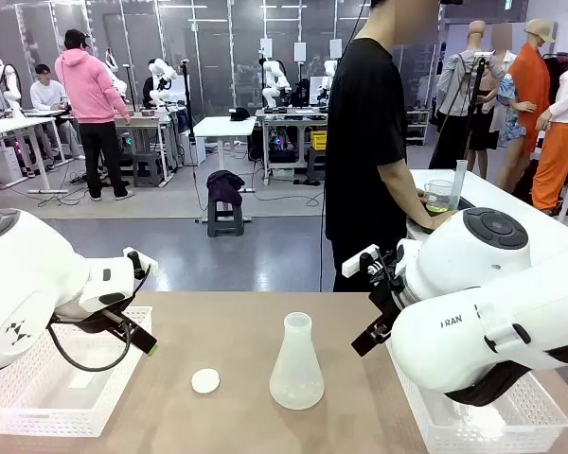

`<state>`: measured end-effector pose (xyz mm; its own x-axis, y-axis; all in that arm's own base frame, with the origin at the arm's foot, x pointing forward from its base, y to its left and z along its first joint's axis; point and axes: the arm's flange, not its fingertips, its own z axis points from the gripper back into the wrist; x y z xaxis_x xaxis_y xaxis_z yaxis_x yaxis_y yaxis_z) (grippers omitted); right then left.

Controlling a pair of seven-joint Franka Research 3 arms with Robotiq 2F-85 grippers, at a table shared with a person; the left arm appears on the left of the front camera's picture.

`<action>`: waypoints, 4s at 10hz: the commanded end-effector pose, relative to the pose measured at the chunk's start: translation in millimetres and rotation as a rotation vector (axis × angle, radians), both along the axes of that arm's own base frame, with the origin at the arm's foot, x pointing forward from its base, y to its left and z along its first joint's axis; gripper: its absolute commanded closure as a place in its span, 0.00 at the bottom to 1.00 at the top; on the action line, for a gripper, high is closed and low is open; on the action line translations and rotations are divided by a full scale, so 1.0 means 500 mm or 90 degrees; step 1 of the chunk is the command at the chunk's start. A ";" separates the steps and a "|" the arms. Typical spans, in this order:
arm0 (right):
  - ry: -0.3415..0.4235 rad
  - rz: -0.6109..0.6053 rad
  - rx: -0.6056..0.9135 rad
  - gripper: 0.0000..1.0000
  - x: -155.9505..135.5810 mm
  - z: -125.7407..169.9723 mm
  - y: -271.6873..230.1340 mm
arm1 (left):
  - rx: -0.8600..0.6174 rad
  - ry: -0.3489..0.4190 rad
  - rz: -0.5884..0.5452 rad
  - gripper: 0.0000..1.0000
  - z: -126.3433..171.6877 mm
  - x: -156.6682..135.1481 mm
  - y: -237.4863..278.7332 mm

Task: Prepare the solutions needed for the experiment.
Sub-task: Pick up the Plastic Funnel and insert it into the Big flask.

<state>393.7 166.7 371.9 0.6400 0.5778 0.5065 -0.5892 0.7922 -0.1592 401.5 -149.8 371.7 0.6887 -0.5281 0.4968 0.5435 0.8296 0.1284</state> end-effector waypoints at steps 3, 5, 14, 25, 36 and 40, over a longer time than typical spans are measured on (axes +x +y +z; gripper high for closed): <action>0.000 0.000 0.000 0.00 0.000 0.000 0.000 | 0.000 0.000 0.000 0.00 0.000 0.000 -0.001; 0.000 0.000 0.000 0.00 0.000 0.000 0.000 | 0.000 0.000 0.000 0.00 0.000 0.000 -0.001; 0.000 0.000 0.000 0.00 0.000 0.000 0.000 | 0.000 0.000 0.000 0.00 0.000 0.000 -0.001; 0.056 -0.109 0.183 0.00 -0.089 0.197 -0.077 | -0.240 0.050 0.039 0.00 0.156 -0.063 0.130; 0.433 -0.175 0.663 0.00 -0.055 0.217 -0.159 | -0.833 0.360 -0.101 0.00 0.176 -0.029 0.089; 0.426 -0.171 0.746 0.00 -0.059 0.179 -0.170 | -0.867 0.401 -0.103 0.00 0.175 -0.025 0.065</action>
<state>367.4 76.5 469.6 0.9775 -0.1599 0.1373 -0.0677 0.3788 0.9230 384.4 -114.9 452.1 0.9446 -0.0093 0.3280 0.3279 0.0595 -0.9428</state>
